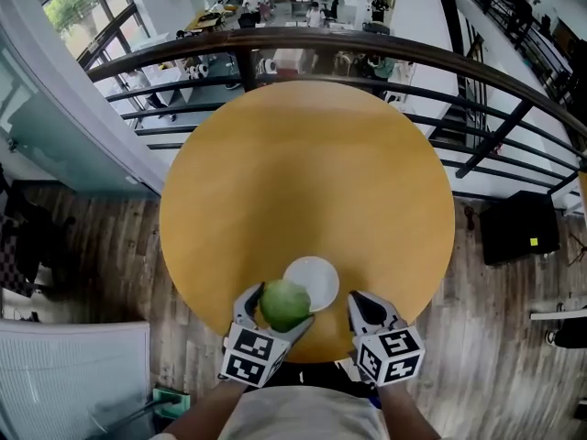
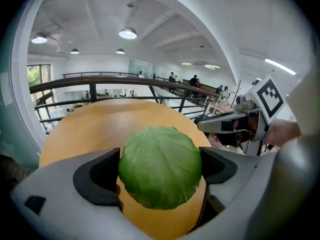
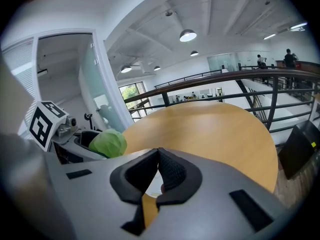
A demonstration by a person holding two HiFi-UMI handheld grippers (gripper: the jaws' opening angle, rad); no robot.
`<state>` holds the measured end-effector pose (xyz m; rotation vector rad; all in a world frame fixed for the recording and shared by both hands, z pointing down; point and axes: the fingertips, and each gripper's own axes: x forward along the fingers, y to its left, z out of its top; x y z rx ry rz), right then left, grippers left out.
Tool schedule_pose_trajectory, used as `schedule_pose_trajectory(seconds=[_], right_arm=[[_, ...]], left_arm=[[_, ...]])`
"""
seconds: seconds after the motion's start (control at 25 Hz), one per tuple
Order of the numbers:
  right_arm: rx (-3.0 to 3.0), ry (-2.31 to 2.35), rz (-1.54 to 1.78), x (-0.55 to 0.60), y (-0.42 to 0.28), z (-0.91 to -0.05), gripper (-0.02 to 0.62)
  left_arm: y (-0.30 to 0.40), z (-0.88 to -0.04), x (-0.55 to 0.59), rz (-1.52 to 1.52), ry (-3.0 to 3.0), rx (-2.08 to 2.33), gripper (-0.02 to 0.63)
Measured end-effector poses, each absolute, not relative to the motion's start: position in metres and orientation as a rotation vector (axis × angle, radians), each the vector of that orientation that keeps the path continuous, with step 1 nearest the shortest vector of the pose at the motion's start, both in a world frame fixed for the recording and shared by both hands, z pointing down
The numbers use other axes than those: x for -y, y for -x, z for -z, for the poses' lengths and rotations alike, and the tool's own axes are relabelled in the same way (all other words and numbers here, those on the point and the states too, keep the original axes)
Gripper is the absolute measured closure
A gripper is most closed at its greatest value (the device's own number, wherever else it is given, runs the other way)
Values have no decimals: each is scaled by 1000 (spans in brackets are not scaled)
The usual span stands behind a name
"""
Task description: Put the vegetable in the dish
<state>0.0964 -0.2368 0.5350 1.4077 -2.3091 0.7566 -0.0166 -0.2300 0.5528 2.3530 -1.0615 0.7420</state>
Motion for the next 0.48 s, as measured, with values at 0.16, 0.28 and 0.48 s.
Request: schedule_pose_trajectory(seconds=[0.16, 0.28, 0.48], right_arm=[[2291, -1401, -786, 236, -93, -549, 572], [2280, -1399, -806, 237, -93, -558, 572], [2265, -1406, -842, 239, -94, -575, 572]], left_arm=[[21, -570, 234, -753, -2331, 1051, 123], [17, -581, 237, -782, -2328, 1036, 124], [9, -603, 243, -803, -2318, 1010, 123]])
